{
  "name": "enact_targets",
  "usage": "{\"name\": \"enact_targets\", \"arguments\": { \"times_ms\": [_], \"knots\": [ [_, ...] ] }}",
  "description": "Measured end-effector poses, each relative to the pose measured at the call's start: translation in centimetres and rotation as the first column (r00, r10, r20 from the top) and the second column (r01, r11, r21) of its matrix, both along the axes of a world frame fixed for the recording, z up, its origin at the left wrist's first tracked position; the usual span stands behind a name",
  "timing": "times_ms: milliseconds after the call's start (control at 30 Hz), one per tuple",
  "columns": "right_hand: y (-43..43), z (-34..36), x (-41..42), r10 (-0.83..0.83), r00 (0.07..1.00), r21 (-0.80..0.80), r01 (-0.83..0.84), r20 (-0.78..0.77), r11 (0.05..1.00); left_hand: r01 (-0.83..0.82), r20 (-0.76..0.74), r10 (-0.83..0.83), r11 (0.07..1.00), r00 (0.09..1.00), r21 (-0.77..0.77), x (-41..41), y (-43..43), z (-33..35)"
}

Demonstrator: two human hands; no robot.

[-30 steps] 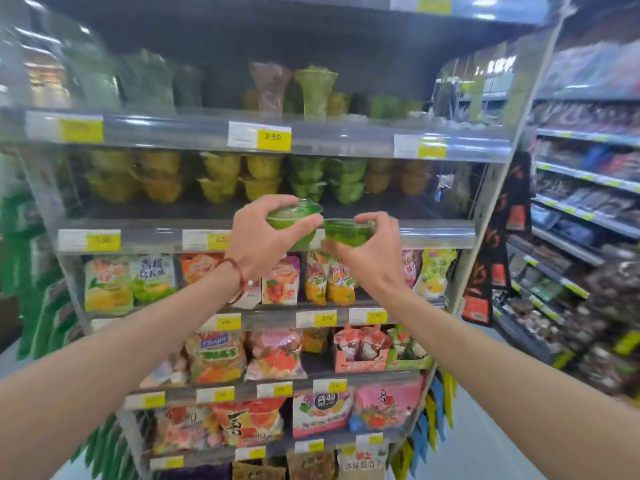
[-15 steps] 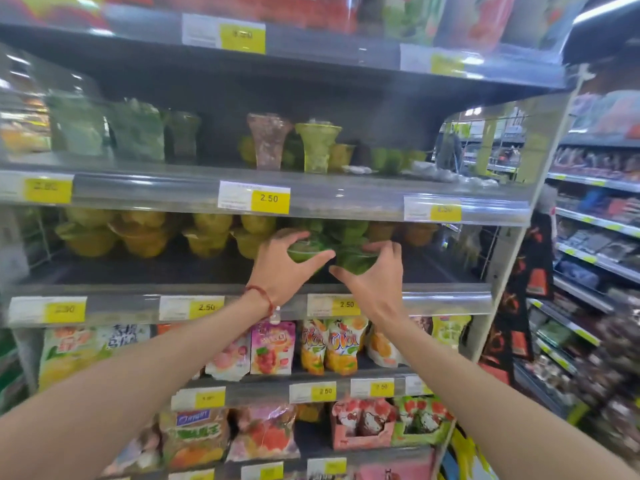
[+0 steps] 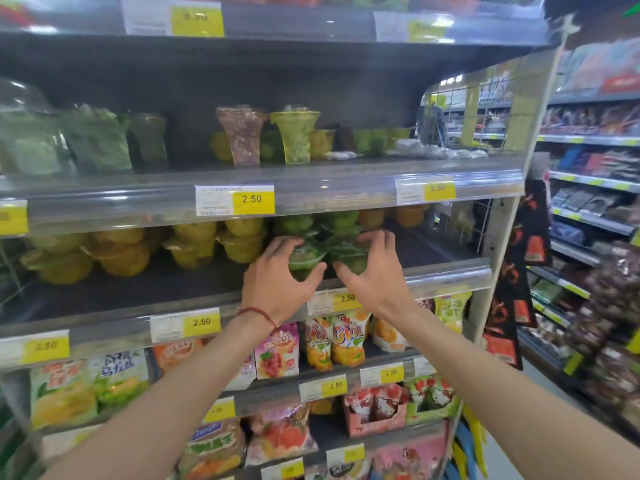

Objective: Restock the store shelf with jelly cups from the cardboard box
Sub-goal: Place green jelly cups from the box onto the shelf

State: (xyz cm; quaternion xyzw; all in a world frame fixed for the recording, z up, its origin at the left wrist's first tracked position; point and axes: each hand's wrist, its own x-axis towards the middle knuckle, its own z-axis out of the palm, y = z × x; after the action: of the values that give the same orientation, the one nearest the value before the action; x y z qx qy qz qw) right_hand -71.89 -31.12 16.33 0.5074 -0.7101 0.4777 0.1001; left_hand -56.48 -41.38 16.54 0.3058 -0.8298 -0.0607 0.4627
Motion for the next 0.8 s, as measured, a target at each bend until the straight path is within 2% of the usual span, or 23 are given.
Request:
{"name": "enact_targets", "arguments": {
  "times_ms": [233,467,700,800],
  "knots": [
    [0.3,0.4,-0.3,-0.035,0.998,0.071,0.031,0.053,0.997,0.008,0.024,-0.007,0.999,1.000,-0.036,0.1,0.3,-0.1],
    [0.7,0.3,-0.8,0.014,1.000,0.153,-0.013,-0.006,0.988,0.021,0.039,-0.020,0.999,0.999,-0.030,0.4,0.6,-0.2],
    [1.4,0.7,-2.1,0.158,0.986,0.191,-0.164,0.046,0.968,-0.092,0.100,0.090,0.996,0.991,0.018,0.0,2.4,0.4],
    [1.8,-0.3,-2.1,0.155,0.988,0.201,-0.146,-0.029,0.969,-0.184,0.103,0.178,0.981,0.979,0.052,-0.4,3.6,0.4]
  ]
}}
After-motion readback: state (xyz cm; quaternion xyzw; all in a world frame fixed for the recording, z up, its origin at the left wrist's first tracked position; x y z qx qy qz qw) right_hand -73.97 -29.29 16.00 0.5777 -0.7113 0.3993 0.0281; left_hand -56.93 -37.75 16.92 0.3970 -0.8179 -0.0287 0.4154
